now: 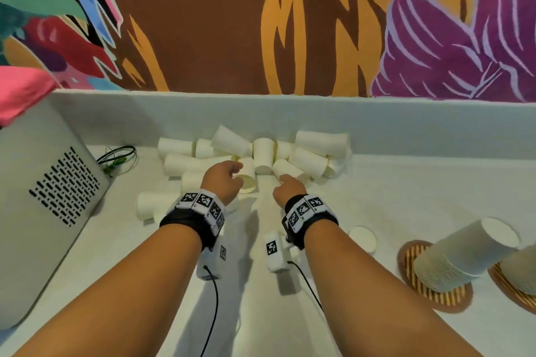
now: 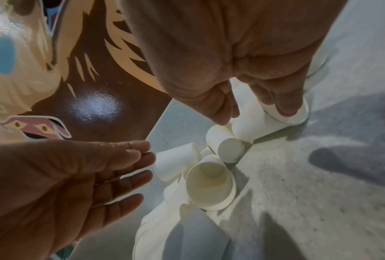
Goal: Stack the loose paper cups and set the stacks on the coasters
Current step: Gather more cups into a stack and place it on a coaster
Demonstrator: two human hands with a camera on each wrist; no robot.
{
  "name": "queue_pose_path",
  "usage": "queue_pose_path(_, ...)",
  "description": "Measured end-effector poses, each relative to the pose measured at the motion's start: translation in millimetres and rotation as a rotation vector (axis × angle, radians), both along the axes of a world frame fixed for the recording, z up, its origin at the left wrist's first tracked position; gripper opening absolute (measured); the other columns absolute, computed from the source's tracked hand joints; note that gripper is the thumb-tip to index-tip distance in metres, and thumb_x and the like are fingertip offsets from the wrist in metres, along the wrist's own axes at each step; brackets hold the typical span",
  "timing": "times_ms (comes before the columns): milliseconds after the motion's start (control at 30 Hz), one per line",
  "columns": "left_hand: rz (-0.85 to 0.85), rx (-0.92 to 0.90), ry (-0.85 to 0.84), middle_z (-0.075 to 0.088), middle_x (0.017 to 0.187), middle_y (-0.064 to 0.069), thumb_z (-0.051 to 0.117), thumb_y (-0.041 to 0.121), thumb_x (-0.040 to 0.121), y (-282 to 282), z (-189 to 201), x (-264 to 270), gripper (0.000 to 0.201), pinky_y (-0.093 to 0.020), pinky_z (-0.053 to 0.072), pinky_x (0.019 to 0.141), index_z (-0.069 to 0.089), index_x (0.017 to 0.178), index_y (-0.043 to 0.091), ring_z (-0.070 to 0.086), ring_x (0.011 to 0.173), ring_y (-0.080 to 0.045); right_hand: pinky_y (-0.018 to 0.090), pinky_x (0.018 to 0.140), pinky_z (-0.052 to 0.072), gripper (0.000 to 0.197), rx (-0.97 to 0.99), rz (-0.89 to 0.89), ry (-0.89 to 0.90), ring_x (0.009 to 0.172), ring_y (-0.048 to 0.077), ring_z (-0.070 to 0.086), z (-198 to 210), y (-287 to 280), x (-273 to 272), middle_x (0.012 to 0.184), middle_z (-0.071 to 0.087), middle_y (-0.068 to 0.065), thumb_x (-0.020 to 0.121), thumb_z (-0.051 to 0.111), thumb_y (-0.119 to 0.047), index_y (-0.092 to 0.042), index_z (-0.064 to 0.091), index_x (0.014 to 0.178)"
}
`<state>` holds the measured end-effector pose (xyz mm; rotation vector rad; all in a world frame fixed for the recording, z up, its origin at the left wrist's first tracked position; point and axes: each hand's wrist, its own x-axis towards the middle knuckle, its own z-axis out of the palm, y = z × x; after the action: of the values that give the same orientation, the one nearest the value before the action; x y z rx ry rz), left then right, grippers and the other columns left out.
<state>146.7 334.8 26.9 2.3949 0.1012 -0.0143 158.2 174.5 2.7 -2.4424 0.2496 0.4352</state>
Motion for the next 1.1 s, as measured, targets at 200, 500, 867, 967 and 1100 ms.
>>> queue_pose_path(200,-0.049,-0.036,0.0,0.061,0.129,-0.003,0.06,0.01,0.086,5.1,-12.5,16.3,0.044,-0.03,0.042,0.103,0.059,0.129,0.014,0.056,0.119,-0.02,0.034,0.096,0.041,0.046,-0.001,-0.118,0.022,0.121,0.036,0.047,-10.4,2.6,15.9,0.14,0.032,0.02,0.092,0.045,-0.012,-0.004,0.041,0.137)
queue_pose_path(500,-0.171,-0.046,0.005,0.048,0.141,0.0,0.072,0.01,0.075,-1.6,-16.3,33.7,0.068,-0.021,0.036,0.095,0.049,0.138,0.022,0.048,0.125,-0.017,0.029,0.094,0.042,0.03,0.078,-0.226,-0.393,0.111,0.027,0.055,12.7,10.9,29.0,0.124,0.05,0.011,0.088,0.048,-0.005,-0.01,0.061,0.115)
queue_pose_path(867,-0.192,0.035,0.076,0.054,0.129,-0.002,0.076,0.042,0.072,-7.5,-28.9,49.0,0.079,-0.04,0.047,0.093,0.039,0.139,0.026,0.055,0.113,-0.025,0.028,0.09,0.039,0.024,0.141,-0.392,-0.482,0.111,0.028,0.052,20.0,3.5,40.5,0.122,0.052,0.009,0.093,0.049,-0.013,-0.014,0.06,0.114)
queue_pose_path(967,-0.145,0.04,0.048,0.057,0.125,-0.003,0.078,0.038,0.07,-3.4,-29.8,50.0,0.075,-0.042,0.048,0.091,0.044,0.135,0.026,0.055,0.111,-0.029,0.037,0.097,0.04,0.037,-0.052,-0.527,-0.282,0.115,0.029,0.043,4.7,-10.1,33.6,0.128,0.04,0.006,0.083,0.051,-0.009,-0.024,0.057,0.117)
queue_pose_path(1100,-0.116,0.075,0.064,0.057,0.121,-0.004,0.079,0.036,0.067,-1.8,-29.2,48.8,0.075,-0.045,0.049,0.09,0.046,0.133,0.027,0.056,0.109,-0.031,0.038,0.097,0.037,0.041,-0.121,-0.528,-0.141,0.113,0.03,0.039,-16.0,-17.2,22.2,0.128,0.033,0.006,0.08,0.048,-0.01,-0.028,0.051,0.117)
